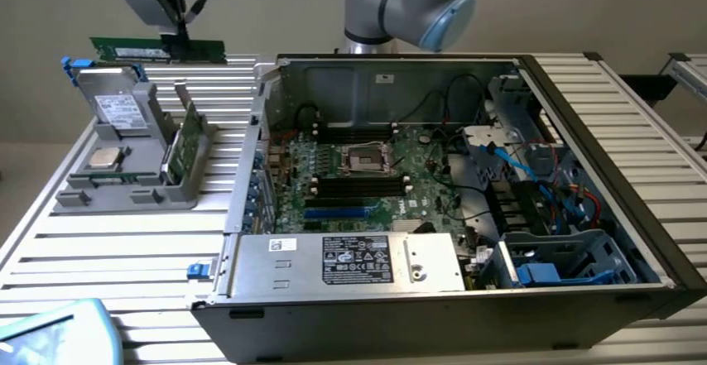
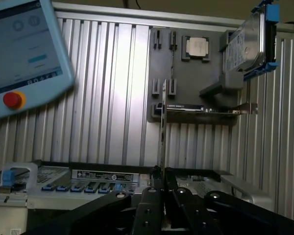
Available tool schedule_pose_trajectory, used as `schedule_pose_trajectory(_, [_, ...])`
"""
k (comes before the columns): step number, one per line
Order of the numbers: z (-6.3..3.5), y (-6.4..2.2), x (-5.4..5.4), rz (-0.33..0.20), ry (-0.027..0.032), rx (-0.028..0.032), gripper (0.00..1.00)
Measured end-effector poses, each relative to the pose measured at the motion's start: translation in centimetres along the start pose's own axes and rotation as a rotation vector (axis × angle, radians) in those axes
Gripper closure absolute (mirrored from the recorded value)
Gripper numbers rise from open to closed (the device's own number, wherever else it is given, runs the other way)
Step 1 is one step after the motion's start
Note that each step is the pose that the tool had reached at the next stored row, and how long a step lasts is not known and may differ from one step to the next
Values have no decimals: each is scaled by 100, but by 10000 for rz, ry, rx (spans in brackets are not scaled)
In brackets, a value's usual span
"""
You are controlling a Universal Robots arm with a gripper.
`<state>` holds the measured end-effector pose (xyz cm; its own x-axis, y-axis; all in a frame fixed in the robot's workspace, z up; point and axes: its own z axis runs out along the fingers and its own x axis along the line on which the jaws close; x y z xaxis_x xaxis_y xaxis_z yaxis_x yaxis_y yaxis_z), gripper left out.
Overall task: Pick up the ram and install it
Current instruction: 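Pick up the ram and move it above insertion slot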
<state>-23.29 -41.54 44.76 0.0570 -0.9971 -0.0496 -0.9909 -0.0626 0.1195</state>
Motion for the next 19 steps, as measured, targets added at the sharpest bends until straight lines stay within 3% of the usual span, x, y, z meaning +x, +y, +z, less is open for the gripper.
schedule_pose_trajectory(19, [-138,-689,72,-76,-140,6,87])
